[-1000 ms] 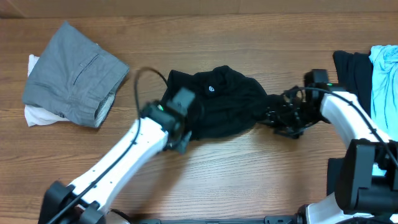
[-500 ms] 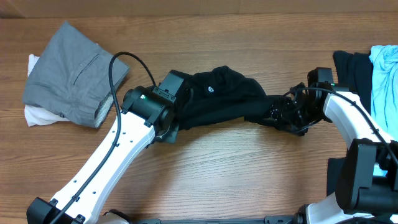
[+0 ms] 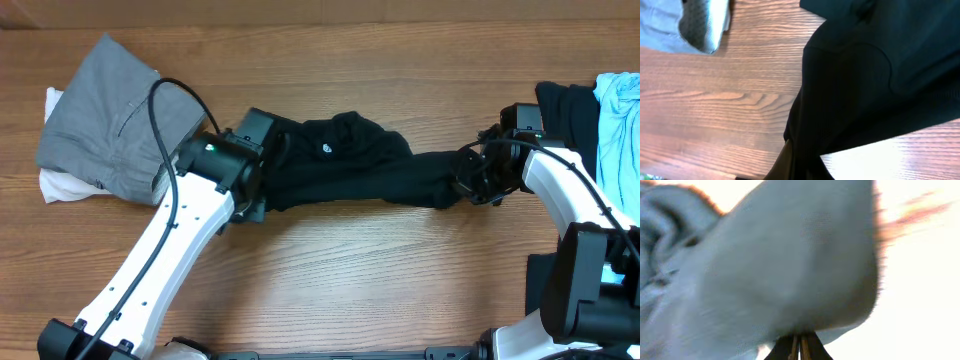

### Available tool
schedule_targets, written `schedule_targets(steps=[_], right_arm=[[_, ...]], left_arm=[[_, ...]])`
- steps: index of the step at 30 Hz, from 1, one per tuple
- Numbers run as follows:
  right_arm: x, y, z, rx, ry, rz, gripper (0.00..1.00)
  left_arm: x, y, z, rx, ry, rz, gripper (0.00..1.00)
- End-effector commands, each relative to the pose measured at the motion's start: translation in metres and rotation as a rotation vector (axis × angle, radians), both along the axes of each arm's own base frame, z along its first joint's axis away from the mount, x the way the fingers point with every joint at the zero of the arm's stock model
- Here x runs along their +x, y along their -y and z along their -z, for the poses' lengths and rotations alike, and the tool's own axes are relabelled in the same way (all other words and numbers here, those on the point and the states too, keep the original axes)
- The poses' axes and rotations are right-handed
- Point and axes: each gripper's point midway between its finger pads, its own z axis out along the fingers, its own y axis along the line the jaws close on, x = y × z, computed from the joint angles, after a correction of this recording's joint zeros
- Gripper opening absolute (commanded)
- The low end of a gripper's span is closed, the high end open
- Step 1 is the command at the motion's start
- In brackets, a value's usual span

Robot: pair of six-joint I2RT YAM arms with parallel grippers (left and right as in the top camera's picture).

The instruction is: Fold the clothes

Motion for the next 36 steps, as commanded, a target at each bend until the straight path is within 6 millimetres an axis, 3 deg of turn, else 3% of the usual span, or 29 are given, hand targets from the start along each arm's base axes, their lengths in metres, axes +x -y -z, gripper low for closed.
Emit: schedule_targets(steps=[1, 4, 5, 6, 7, 8, 12, 15, 17, 19, 22, 27, 29, 33, 36], right_arm=[[0.002, 0.017, -0.004, -0.069, 0.004, 0.05, 0.04], [-0.007, 0.003, -0.012, 0.006, -0.01, 0.007, 0.04], [-0.015, 0.0, -0.012, 0.02, -0.041, 0.008, 0.13], [-0.023, -0.002, -0.012, 0.033, -0.078, 0.013, 0.42], [-0.03, -0.003, -0.011, 0.035, -0.109, 0.015, 0.54], [-0.036, -0.005, -0.008, 0.037, -0.131, 0.012, 0.6], [-0.047, -0.009, 0.01, 0.059, -0.158, 0.032, 0.69], [-0.05, -0.03, 0.019, 0.187, -0.136, 0.031, 0.69], [-0.046, -0.04, 0.022, 0.256, -0.085, 0.021, 0.68], [-0.04, -0.046, 0.023, 0.297, -0.037, 0.01, 0.6], [-0.031, -0.049, 0.022, 0.319, 0.019, -0.004, 0.35], [-0.012, -0.046, 0.013, 0.307, 0.12, -0.046, 0.16], [-0.012, -0.046, -0.001, 0.309, 0.119, -0.05, 0.04], [-0.017, -0.039, -0.042, 0.248, 0.123, -0.086, 0.04], [-0.022, -0.015, -0.084, 0.093, 0.106, -0.066, 0.04]], left_arm=[[0.008, -0.012, -0.014, 0.015, 0.052, -0.052, 0.04], [0.009, -0.014, -0.023, 0.007, 0.076, -0.051, 0.04], [0.01, -0.014, -0.027, 0.001, 0.092, -0.05, 0.04], [0.011, -0.013, -0.03, -0.006, 0.106, -0.049, 0.04], [0.012, -0.013, -0.032, -0.011, 0.118, -0.05, 0.04], [0.013, -0.012, -0.034, -0.017, 0.126, -0.05, 0.04], [0.014, -0.01, -0.034, -0.028, 0.13, -0.042, 0.04], [0.013, -0.01, -0.034, -0.027, 0.129, -0.042, 0.04], [0.014, -0.01, -0.034, -0.027, 0.13, -0.042, 0.04], [0.014, -0.01, -0.034, -0.028, 0.132, -0.042, 0.04], [0.014, -0.01, -0.034, -0.027, 0.132, -0.042, 0.04], [0.016, -0.01, -0.035, -0.026, 0.136, -0.03, 0.04], [0.015, -0.011, -0.035, -0.018, 0.131, -0.012, 0.04], [0.015, -0.014, -0.036, -0.003, 0.133, -0.016, 0.04], [0.014, -0.022, -0.038, 0.046, 0.133, -0.02, 0.04]])
